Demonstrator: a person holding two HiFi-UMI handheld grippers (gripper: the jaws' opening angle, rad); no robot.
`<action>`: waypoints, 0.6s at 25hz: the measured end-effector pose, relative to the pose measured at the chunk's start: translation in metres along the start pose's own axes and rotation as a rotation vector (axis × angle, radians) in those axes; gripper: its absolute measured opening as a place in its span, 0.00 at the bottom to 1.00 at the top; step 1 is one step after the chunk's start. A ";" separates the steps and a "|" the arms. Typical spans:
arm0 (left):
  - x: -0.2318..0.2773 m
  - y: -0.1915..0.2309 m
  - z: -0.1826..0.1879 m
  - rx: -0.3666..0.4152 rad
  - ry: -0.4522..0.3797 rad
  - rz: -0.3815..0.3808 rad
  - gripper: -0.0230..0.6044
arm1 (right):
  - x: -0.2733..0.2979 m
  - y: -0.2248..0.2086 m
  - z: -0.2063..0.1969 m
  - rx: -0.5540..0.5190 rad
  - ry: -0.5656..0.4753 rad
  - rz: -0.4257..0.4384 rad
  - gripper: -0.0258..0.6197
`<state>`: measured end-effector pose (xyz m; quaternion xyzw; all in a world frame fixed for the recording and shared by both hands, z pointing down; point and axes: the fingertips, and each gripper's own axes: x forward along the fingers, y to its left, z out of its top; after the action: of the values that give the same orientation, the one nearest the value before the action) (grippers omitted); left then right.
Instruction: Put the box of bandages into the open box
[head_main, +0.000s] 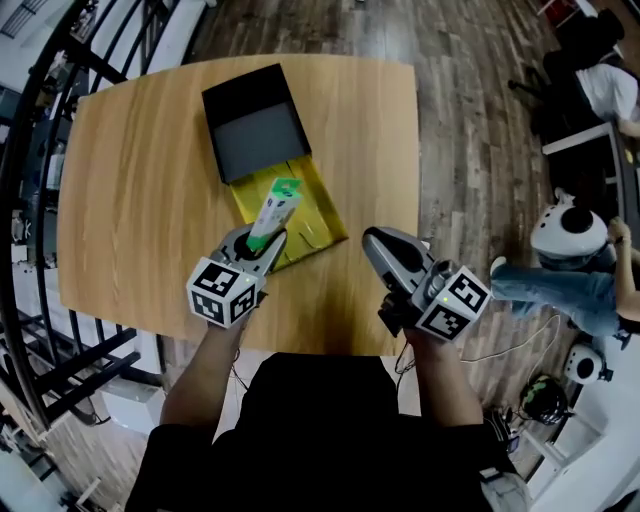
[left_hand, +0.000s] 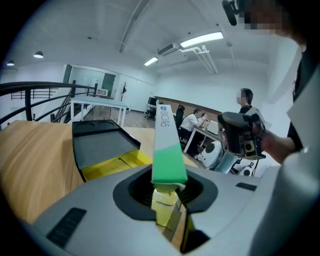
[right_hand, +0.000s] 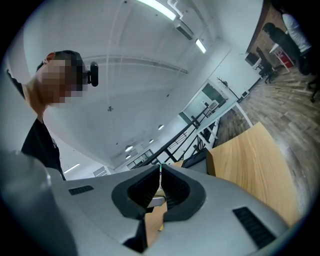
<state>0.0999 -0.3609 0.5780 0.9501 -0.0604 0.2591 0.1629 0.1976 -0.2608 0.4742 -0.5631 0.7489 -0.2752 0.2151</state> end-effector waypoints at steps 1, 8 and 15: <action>0.006 0.001 -0.006 -0.002 0.020 -0.006 0.19 | 0.000 -0.002 -0.002 0.004 0.006 -0.001 0.10; 0.027 -0.001 -0.036 -0.005 0.128 -0.048 0.19 | -0.010 -0.006 -0.018 0.029 0.024 -0.010 0.10; 0.046 -0.007 -0.064 -0.027 0.287 -0.117 0.20 | -0.012 -0.003 -0.022 0.033 0.026 0.003 0.10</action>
<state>0.1102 -0.3334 0.6515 0.9030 0.0155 0.3812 0.1975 0.1889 -0.2463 0.4930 -0.5549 0.7478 -0.2944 0.2151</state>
